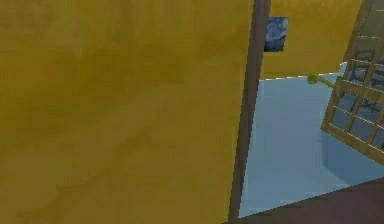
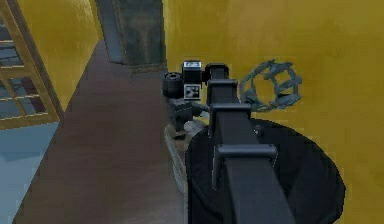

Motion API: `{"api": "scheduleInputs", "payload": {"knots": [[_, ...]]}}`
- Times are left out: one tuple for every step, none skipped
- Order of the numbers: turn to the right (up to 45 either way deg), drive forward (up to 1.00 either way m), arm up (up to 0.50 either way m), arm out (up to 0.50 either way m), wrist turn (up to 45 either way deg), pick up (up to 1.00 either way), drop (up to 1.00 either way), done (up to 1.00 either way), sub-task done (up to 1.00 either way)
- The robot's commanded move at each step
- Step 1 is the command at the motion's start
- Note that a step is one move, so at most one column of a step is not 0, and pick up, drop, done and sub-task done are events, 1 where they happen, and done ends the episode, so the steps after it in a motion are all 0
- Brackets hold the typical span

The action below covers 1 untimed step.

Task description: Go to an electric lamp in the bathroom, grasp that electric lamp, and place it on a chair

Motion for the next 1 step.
{"api": "scheduleInputs", "payload": {"knots": [[0.0,0.0,0.0,0.0,-45.0,0.0,0.0,0.0,0.0]]}}
